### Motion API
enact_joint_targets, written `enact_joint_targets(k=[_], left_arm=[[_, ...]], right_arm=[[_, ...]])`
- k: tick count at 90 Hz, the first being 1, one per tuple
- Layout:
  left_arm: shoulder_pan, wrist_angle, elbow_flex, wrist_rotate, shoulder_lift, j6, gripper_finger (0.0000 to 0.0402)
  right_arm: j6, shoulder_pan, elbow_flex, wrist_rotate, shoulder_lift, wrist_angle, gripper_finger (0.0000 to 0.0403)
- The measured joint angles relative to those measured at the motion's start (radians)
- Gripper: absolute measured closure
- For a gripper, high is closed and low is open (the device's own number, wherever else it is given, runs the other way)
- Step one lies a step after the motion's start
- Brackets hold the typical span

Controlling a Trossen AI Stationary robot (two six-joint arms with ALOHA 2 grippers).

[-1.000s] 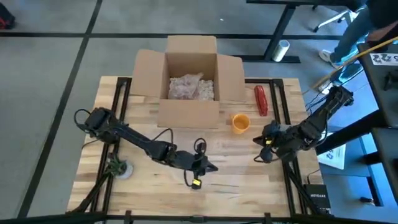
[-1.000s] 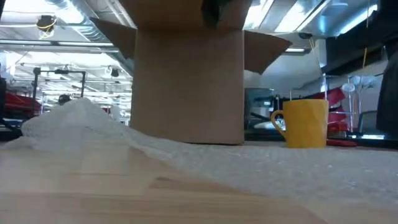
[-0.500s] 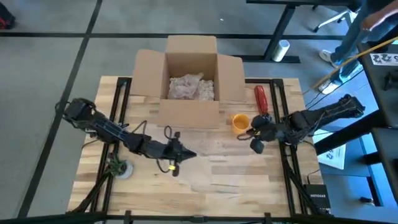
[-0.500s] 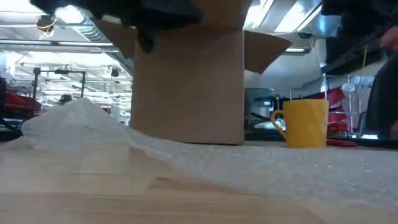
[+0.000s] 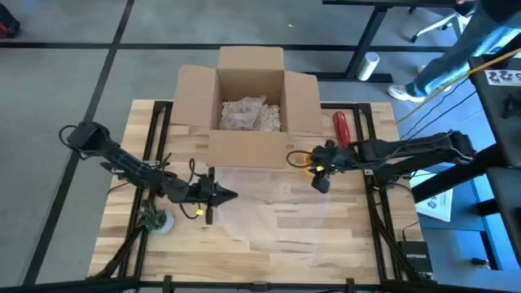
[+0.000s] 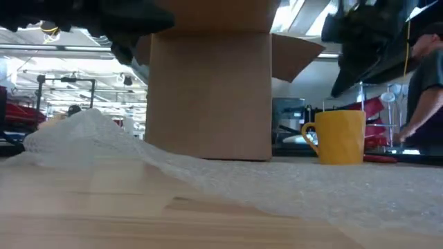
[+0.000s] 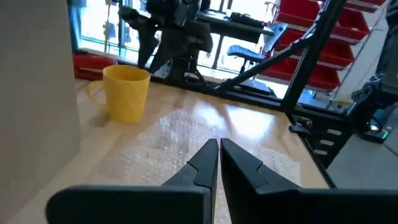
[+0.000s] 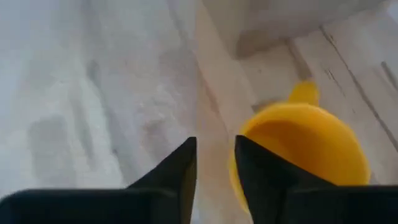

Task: Wrap mug
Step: Put the yellow mug on the bubble wrap

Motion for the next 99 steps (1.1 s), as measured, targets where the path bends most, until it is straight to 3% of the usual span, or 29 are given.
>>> enact_joint_targets(k=[24,55,63,74,99], left_arm=[[-0.01,-0.002,0.0,0.0,0.0,0.018,0.0402],[-0.01,-0.001,0.001,0.001,0.0,0.008,0.0402],[-0.011,0.0,0.001,0.001,0.0,-0.001,0.0402],[-0.022,0.0,0.001,0.001,0.0,-0.004,0.0402],[-0.061,0.0,0.001,0.001,0.0,-0.001,0.0402]], right_arm=[[-0.029,-0.069,0.002,-0.003,0.073,-0.015,0.0281],[-0.029,-0.074,0.0,-0.054,0.182,-0.022,0.0283],[-0.032,-0.074,0.0,-0.054,0.217,-0.022,0.0307],[-0.049,-0.074,0.002,-0.054,0.254,-0.019,0.0382],[0.015,-0.044,0.013,-0.081,0.228,-0.057,0.0396]])
